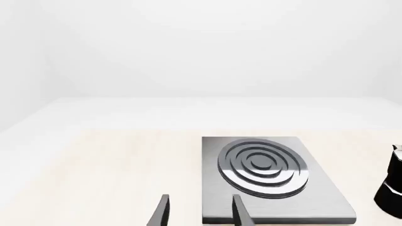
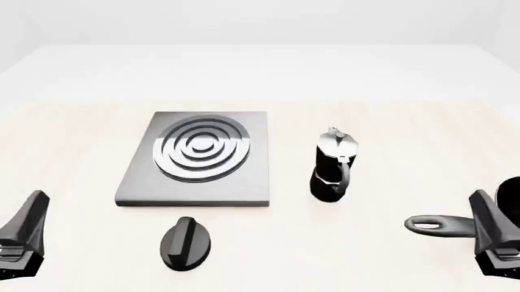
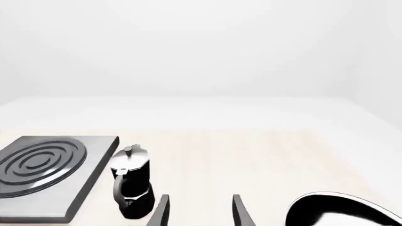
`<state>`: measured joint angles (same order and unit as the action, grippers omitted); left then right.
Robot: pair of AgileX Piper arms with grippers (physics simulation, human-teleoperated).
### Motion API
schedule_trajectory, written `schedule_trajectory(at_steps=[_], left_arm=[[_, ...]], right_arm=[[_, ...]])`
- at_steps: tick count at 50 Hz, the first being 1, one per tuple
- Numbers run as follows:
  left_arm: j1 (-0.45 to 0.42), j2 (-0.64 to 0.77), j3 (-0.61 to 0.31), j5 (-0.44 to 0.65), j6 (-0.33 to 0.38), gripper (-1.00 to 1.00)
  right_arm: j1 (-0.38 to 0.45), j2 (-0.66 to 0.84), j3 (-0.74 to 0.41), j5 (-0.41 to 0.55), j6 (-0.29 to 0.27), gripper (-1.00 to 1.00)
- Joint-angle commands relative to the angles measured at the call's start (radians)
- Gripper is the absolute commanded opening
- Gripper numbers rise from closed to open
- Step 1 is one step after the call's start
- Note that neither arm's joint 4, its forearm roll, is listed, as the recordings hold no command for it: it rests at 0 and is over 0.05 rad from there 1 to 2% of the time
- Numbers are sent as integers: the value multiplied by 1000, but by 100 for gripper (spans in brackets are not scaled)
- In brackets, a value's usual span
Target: Put the moka pot on the stove.
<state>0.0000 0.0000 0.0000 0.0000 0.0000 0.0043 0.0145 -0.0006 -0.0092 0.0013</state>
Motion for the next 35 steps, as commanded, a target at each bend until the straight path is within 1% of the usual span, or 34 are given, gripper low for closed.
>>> schedule_trajectory(at_steps=[1,2,3,8,12,21,24,32,35], left_arm=[[0,0,0,0,0,100],[0,0,0,0,0,100],[0,0,0,0,0,100],[0,0,0,0,0,100],[0,0,0,0,0,100],[0,0,0,0,0,100],[0,0,0,0,0,100],[0,0,0,0,0,100],[0,0,0,0,0,100]], right_arm=[[12,59,0,-40,5,100],[17,60,0,-40,4,100],[104,114,-1,-80,-23,100],[118,104,-2,-67,-28,100],[127,141,-2,-98,-36,100],[154,155,-3,-103,-46,100],[168,174,-4,-118,-52,100],[188,168,-12,-105,-59,100],[195,186,-15,-120,-61,100]])
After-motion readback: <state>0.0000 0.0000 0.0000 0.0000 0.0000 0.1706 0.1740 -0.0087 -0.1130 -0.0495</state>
